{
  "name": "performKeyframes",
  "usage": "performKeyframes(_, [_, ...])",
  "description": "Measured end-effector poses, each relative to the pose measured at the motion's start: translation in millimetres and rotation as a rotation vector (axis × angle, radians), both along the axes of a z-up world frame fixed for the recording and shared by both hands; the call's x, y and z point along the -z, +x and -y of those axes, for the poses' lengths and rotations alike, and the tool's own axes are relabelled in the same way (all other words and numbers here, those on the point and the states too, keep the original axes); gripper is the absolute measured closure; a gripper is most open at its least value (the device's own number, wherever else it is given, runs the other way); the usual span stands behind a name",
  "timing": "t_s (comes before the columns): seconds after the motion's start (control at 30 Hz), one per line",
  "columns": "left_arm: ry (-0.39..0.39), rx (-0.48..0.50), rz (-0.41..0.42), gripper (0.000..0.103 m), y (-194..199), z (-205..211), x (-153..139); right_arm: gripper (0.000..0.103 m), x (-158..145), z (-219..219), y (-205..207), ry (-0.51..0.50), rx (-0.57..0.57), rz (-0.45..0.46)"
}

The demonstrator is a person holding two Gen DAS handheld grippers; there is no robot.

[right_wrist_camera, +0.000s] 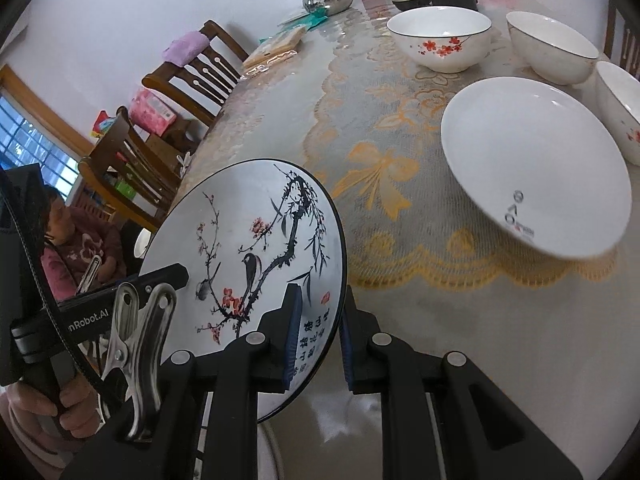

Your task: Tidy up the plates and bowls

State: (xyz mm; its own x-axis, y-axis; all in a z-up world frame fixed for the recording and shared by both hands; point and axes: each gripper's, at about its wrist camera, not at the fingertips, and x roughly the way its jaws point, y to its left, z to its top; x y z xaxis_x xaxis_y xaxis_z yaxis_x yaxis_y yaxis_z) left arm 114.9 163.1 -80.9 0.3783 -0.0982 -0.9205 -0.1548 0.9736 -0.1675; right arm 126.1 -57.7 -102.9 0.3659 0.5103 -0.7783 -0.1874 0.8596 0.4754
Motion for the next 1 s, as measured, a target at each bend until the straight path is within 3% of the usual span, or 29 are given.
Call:
performKeyframes(0.43, [-0.04, 0.04, 0.011, 0.065, -58.7, -14.4, -10.1, 0.084, -18.0, -10.9, -71.4, -0.01, 0.067, -0.007])
performKeyframes(1.0, [-0.071, 0.106, -0.031, 0.065, -119.9, -24.2, 4.9, 0.084, -14.7, -25.3, -140.0, -0.048, 0.121, -0.048])
